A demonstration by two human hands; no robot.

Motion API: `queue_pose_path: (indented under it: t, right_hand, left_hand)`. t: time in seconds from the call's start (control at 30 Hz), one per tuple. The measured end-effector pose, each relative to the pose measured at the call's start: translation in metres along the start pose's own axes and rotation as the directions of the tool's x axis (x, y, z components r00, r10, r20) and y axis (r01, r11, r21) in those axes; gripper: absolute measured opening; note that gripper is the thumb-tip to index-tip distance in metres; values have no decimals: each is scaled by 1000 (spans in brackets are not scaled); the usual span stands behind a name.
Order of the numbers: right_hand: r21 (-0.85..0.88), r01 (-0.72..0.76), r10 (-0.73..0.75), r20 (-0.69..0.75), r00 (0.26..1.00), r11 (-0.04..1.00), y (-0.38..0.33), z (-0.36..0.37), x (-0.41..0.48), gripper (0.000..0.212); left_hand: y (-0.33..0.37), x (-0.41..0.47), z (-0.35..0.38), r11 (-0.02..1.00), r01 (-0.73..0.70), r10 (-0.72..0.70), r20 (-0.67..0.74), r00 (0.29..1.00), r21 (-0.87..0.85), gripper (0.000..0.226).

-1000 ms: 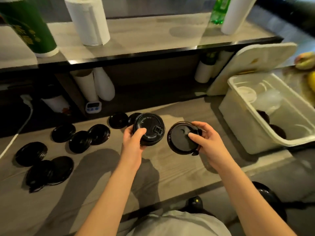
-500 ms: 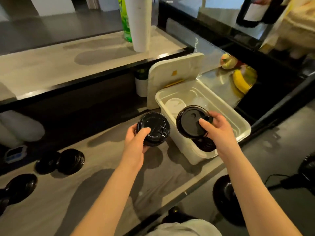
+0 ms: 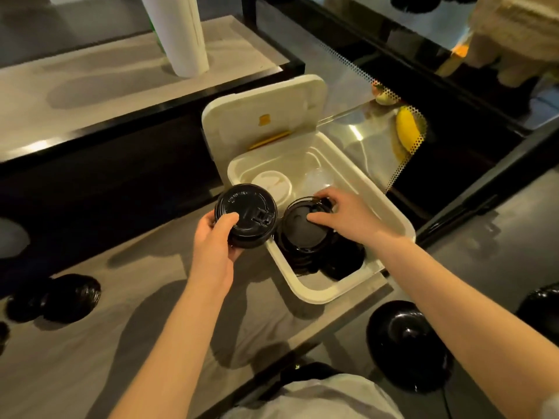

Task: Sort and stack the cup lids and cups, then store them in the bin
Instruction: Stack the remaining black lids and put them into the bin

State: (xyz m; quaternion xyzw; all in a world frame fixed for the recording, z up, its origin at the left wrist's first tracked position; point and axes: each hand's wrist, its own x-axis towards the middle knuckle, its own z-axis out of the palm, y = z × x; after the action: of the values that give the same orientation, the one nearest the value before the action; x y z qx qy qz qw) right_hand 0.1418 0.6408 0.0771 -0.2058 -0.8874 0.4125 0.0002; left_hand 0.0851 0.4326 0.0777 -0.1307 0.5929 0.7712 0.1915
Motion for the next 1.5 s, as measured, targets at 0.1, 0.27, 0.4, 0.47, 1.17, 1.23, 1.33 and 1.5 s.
queue_pose_path:
  t: [0.1,0.27,0.4,0.47,1.17,1.23,1.33,1.5]
  right_hand:
    - [-139,35,-25,73,997,990,-4,15,10,45]
    - [-299,44,-35,36,999,953,-1,28,14,42]
    - [-392,100,-98,25,995,915,-1,31,10,43]
    - [-440,129,-126,36,991,889,-1,31,9,43]
    - [254,-16,-85,383,920,967,-18,-77,-7,48]
    - [322,-88,-56,414,909,943,-7,-82,-8,43]
    - [372,-136,-36,419,907,918,5,-88,-8,40]
    - [223,-142,37,419,907,964,8,-98,-7,33]
  left_hand:
    - [1,1,-1,1000,-20,20,-10,1000,-14,30]
    - [1,0,-2,999,-25,24,-19,1000,-35,27]
    - [2,-1,1,999,-31,30,-17,999,-36,22]
    - [3,-2,3,999,-33,32,-18,999,-34,20]
    - [26,-15,70,906,-173,-57,517,854,387,49]
    - [23,-14,76,897,-163,-102,552,827,410,50]
    - [17,-7,82,892,-134,-164,583,796,433,53]
    - [7,17,79,673,-421,-2,571,821,608,44]
